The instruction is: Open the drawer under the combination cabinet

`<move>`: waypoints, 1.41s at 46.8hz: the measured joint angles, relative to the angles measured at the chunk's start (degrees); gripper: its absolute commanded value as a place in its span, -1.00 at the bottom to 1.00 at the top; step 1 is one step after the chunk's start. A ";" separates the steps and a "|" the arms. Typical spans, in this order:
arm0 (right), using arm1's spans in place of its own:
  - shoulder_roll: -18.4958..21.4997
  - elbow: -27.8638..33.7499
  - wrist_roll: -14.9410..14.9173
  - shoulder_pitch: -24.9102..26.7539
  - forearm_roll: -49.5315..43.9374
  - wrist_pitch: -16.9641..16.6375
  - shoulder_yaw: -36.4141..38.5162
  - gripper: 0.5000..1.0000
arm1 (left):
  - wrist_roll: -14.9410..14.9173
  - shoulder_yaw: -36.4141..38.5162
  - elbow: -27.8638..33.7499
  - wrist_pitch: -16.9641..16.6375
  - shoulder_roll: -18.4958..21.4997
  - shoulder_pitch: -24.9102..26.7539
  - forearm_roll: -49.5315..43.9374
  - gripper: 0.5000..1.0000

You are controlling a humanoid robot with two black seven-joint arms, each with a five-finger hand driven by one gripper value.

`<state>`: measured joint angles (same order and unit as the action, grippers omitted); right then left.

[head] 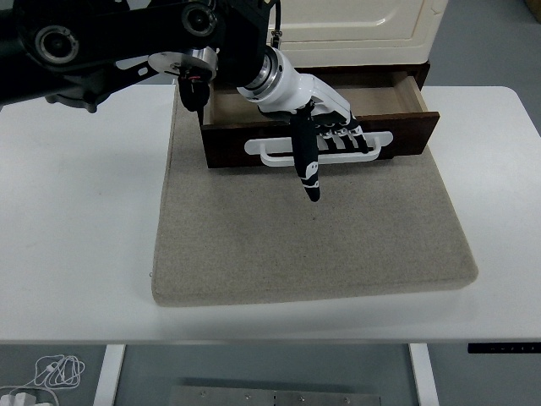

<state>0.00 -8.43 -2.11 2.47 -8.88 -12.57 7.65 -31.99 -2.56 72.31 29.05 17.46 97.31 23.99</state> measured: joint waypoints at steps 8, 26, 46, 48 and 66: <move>0.00 0.01 0.00 0.00 0.00 0.00 0.00 0.70 | -0.10 -0.93 0.88 1.35 0.75 0.00 0.00 1.00; 0.00 0.01 0.00 0.00 0.00 0.00 0.00 0.70 | -0.10 -2.54 3.07 3.12 2.96 1.13 -0.12 1.00; 0.00 0.00 0.00 0.00 0.00 0.00 0.00 0.70 | 0.60 -19.25 0.79 4.17 4.64 2.33 -0.16 1.00; 0.00 0.00 0.00 0.00 0.00 0.00 0.00 0.70 | 0.74 -22.15 -0.45 4.18 4.69 2.32 -0.15 1.00; 0.00 0.01 0.00 -0.01 0.00 0.00 0.00 0.70 | 6.02 -52.99 -15.46 2.83 5.31 1.64 0.60 1.00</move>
<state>0.00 -8.42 -2.11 2.45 -8.88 -12.57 7.65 -25.97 -55.56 56.85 31.88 22.77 98.94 24.59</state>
